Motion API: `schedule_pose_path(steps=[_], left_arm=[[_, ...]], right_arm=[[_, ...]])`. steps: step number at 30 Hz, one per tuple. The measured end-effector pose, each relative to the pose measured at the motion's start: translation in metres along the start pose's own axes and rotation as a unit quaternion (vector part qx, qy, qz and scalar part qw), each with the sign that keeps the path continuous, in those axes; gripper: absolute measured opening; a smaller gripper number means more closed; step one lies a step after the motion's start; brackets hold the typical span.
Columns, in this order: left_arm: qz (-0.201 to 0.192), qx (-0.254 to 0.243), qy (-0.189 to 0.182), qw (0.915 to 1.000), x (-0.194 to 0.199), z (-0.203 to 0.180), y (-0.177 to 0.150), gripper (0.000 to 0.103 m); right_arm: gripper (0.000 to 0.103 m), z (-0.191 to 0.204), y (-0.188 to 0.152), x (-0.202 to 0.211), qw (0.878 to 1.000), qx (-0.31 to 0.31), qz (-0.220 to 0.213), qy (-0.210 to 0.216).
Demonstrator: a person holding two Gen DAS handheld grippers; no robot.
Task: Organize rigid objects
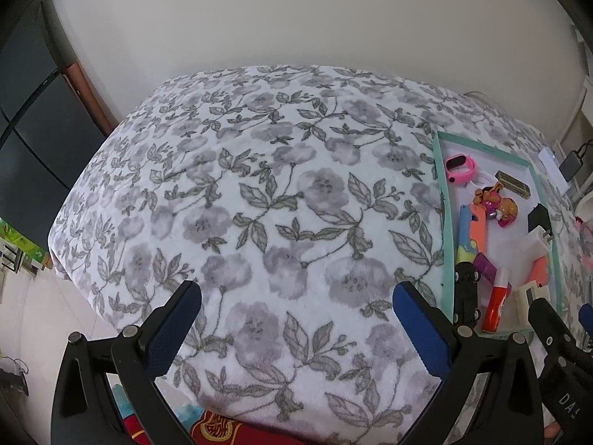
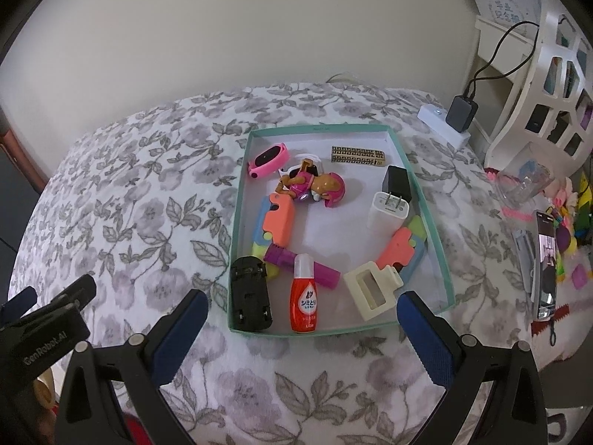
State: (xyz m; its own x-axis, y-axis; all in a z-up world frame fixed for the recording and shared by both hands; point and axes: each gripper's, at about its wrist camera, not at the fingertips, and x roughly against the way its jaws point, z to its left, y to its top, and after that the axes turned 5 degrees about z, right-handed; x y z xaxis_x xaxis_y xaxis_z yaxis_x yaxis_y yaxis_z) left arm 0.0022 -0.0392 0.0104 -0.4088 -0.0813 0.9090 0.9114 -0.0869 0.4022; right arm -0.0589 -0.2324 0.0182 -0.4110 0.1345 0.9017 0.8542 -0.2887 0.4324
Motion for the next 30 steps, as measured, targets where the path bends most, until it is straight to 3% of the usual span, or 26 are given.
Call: schedule_pose_path(steps=[30], left_arm=[[-0.012, 0.002, -0.005, 0.9999, 0.012, -0.003, -0.005, 0.103]], right_arm=[[0.103, -0.007, -0.008, 0.014, 1.000, -0.009, -0.026, 0.005]])
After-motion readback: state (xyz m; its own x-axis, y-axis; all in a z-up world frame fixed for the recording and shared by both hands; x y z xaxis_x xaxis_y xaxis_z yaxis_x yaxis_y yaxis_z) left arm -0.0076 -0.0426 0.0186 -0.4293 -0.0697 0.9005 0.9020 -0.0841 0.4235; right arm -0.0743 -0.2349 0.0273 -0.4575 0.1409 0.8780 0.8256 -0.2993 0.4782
